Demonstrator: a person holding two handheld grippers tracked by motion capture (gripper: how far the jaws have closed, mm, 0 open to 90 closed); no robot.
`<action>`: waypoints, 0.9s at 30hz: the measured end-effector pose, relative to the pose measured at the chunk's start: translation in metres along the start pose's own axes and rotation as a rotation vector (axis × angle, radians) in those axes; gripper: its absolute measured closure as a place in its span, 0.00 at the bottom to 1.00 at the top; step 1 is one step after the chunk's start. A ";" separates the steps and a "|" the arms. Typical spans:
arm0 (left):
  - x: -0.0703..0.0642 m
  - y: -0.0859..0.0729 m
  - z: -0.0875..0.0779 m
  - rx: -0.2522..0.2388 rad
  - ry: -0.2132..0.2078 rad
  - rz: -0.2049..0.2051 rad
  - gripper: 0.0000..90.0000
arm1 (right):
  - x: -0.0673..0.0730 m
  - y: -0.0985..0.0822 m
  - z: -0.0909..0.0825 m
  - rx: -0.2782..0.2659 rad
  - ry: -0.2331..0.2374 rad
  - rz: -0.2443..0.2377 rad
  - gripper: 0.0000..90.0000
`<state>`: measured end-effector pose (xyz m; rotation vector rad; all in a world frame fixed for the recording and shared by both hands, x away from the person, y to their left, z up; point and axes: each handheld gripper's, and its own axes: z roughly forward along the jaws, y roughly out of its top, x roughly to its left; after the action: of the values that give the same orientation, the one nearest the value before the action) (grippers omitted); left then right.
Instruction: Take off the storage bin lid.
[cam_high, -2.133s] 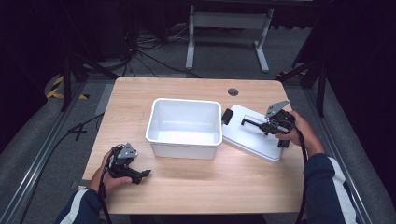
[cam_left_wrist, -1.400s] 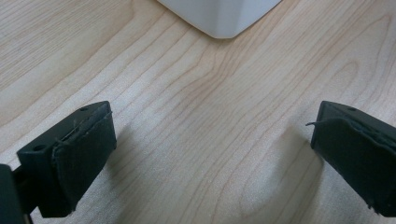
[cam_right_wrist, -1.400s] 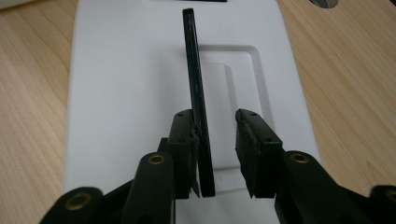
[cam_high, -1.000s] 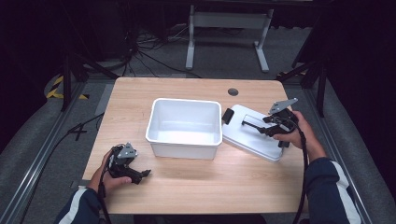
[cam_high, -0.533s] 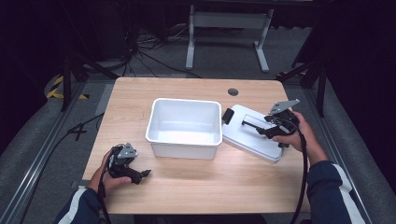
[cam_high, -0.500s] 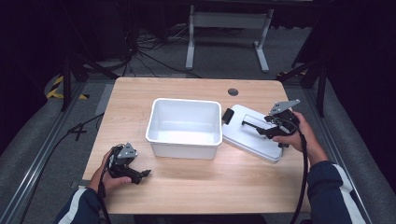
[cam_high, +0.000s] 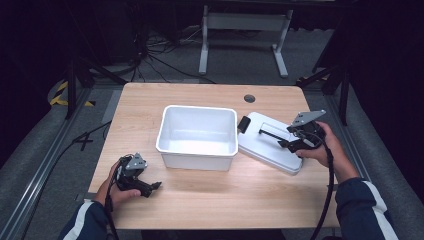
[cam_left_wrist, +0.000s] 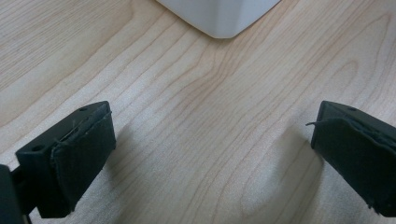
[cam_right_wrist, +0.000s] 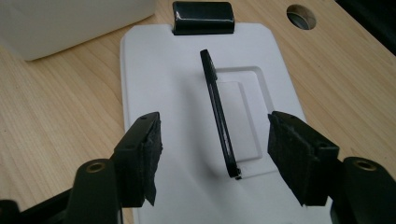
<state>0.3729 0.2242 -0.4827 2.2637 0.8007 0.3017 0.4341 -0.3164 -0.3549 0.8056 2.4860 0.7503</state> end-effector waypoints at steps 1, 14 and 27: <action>0.000 0.000 0.000 0.000 -0.001 -0.003 0.00 | 0.001 0.000 -0.001 -0.005 -0.002 -0.003 0.40; 0.000 0.000 0.000 0.002 -0.002 -0.005 0.00 | 0.009 -0.018 -0.017 -0.030 -0.016 0.000 0.39; 0.000 0.000 0.000 0.000 -0.001 -0.003 0.00 | 0.014 -0.041 -0.038 -0.060 -0.051 0.010 0.37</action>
<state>0.3729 0.2241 -0.4828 2.2621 0.8031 0.2988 0.3870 -0.3495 -0.3533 0.8060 2.4043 0.7942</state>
